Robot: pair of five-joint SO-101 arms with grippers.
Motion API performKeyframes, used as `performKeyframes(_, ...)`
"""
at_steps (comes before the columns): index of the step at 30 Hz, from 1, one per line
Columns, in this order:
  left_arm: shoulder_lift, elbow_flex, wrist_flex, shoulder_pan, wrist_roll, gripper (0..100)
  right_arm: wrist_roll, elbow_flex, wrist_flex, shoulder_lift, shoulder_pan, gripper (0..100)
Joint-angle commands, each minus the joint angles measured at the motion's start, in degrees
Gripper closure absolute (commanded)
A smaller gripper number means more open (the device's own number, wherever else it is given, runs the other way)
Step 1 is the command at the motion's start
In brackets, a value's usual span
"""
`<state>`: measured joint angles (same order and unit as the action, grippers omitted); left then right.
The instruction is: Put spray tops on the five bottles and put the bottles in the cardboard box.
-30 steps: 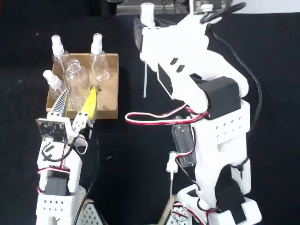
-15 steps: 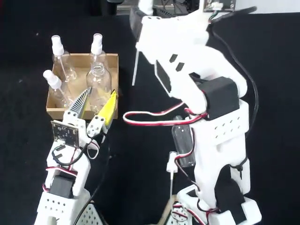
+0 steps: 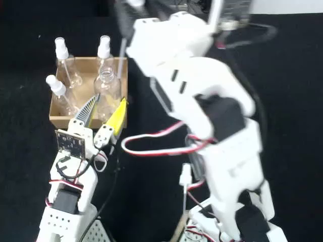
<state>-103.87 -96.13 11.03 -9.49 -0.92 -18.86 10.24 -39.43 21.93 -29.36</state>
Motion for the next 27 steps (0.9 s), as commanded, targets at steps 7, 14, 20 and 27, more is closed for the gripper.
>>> performKeyframes(7, -0.4, -1.3, -0.2, -0.5, 0.4, 97, -0.3, -17.5, 23.8, 10.4, -0.9, 98.8)
performKeyframes(14, -0.4, -1.3, -0.2, -0.5, 0.4, 97, -0.3, -22.2, 24.4, 20.4, -1.1, 98.8)
performKeyframes(20, -0.4, -1.3, -0.2, -0.5, 0.4, 97, -0.4, -22.3, 24.5, 19.6, -1.2, 98.8)
performKeyframes(27, -0.4, -1.3, -0.2, -0.5, 0.4, 97, 0.1, -22.1, 24.6, 15.3, -4.8, 98.8)
